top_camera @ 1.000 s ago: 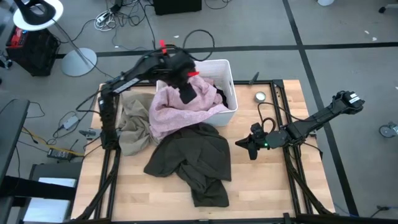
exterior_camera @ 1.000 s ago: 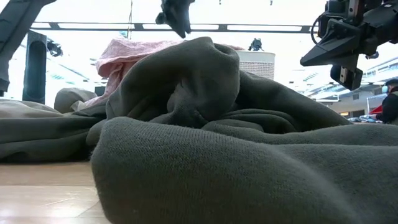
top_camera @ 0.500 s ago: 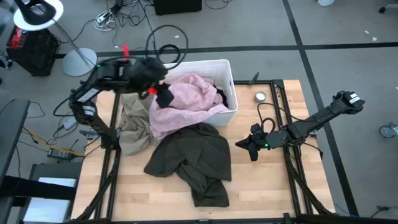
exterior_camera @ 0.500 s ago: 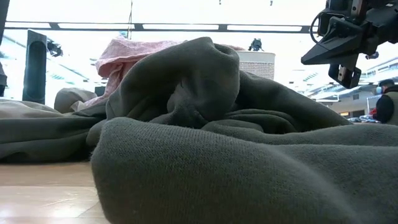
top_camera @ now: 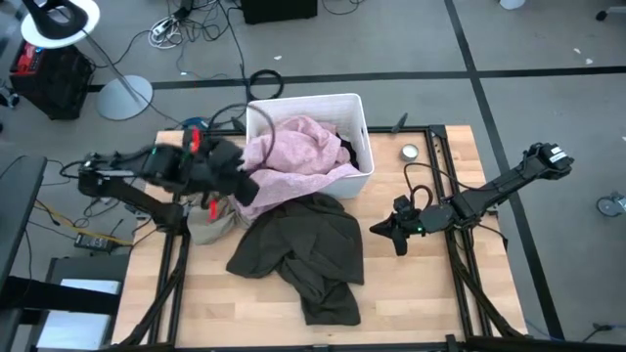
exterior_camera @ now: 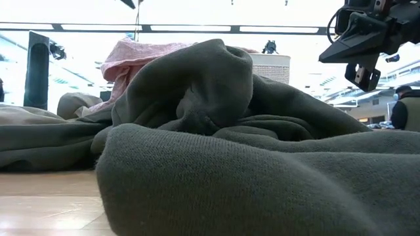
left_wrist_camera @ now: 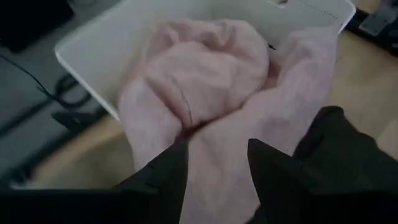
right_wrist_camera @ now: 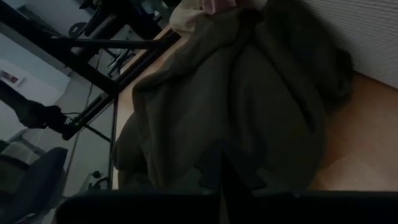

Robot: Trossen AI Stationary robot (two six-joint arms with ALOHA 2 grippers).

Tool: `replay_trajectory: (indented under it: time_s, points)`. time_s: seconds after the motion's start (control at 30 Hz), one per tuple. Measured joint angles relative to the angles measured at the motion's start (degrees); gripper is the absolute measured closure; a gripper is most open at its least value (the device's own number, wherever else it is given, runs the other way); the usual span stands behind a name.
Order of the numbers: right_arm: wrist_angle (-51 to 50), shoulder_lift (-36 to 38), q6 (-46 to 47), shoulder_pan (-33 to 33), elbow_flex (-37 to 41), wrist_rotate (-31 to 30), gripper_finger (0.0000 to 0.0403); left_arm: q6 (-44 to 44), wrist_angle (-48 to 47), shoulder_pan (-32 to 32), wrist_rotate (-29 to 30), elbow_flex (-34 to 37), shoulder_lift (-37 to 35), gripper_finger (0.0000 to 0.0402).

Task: Sort clothes
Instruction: Put the pink shirt into the white laundry bin

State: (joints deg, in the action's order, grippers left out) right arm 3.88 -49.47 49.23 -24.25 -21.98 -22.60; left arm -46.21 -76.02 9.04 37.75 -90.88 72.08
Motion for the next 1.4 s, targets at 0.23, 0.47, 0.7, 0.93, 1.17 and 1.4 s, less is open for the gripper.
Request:
replay_trajectory:
  time_s: [0.23, 0.47, 0.7, 0.93, 1.17, 1.4]
  points:
    - [0.0, 0.0, 0.0, 0.0, 0.0, 0.1, 0.0401, -12.9, 7.7, 8.0, -0.1, 15.6, -7.9, 0.0229]
    - [-0.1, 0.0, 0.0, 0.0, 0.0, 0.3, 0.0397, -18.8, 7.2, 13.1, 0.1, 24.0, -8.8, 0.0229]
    - [-0.1, 0.0, -0.2, 0.0, 0.0, 0.3, 0.0401, -19.0, 13.5, 14.3, -0.5, 34.5, -8.7, 0.0229]
    - [-0.1, 0.0, 0.1, 0.0, 0.0, 0.3, 0.0397, -18.9, 24.9, 13.8, -0.5, 43.2, -8.7, 0.0229]
    - [-0.1, 0.0, 0.7, 0.1, 0.0, 0.3, 0.0400, -11.2, 39.4, 13.0, -0.7, 52.0, -8.3, 0.0229]
    - [-0.1, 0.0, 1.6, 0.1, 0.0, 0.3, 0.0397, -11.0, 40.4, 9.1, 6.4, 54.5, -7.9, 0.0241]
